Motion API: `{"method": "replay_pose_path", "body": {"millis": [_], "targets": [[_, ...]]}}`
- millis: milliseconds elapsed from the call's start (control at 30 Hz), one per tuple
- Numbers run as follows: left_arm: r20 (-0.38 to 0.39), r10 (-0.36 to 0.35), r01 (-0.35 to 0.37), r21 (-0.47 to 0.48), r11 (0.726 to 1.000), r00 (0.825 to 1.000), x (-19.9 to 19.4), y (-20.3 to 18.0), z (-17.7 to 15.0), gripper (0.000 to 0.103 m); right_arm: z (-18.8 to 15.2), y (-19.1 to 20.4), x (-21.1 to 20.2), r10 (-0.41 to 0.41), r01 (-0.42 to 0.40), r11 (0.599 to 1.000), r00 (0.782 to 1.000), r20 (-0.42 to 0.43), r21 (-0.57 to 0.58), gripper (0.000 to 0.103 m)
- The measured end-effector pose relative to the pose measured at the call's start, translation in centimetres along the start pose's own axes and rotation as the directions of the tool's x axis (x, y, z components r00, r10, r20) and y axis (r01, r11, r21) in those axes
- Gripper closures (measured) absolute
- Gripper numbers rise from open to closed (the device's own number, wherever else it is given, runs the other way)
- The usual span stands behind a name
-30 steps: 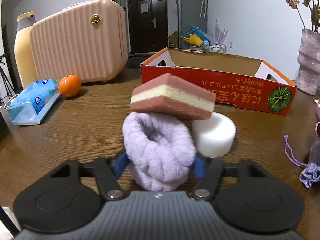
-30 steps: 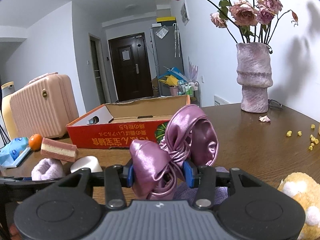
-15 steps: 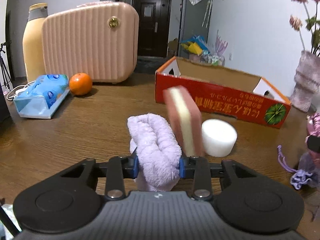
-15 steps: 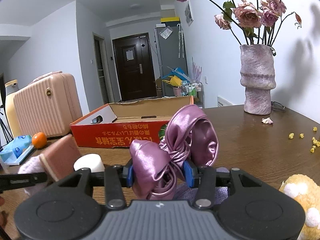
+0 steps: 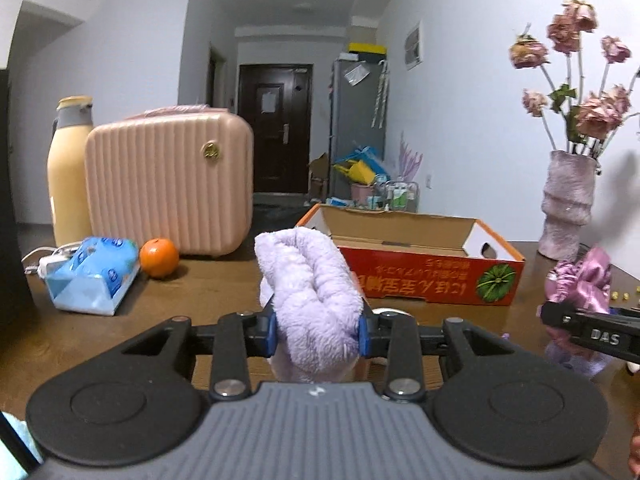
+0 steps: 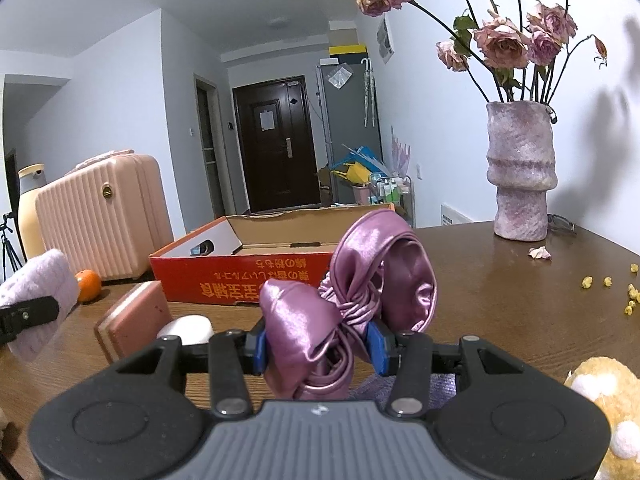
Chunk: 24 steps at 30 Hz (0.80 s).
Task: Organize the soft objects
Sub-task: 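Carry the headband and scrunchie with both tools toward the cardboard box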
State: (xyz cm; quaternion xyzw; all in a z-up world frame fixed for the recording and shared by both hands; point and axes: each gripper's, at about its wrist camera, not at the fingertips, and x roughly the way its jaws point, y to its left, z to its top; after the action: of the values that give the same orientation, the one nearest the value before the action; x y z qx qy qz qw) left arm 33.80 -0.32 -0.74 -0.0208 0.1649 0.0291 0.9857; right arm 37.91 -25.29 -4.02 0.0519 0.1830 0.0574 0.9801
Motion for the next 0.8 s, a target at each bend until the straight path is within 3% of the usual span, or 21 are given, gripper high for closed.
{"method": "replay_pose_path", "body": {"millis": [200,800], "targets": [[0.027,-0.026,0.025,0.029,0.999,0.999,-0.6,-1.4,0.1,0.067,0.1,0.5,-0.2,0.005,-0.005,1.0,0.999,0.034,-0.013,0.057],[0.066,-0.069,0.071,-0.029,0.997,0.995,2.0,-4.6,2.4,0.067,1.4,1.4,1.4,0.014,-0.011,1.0,0.991,0.13,-0.027,0.057]]}}
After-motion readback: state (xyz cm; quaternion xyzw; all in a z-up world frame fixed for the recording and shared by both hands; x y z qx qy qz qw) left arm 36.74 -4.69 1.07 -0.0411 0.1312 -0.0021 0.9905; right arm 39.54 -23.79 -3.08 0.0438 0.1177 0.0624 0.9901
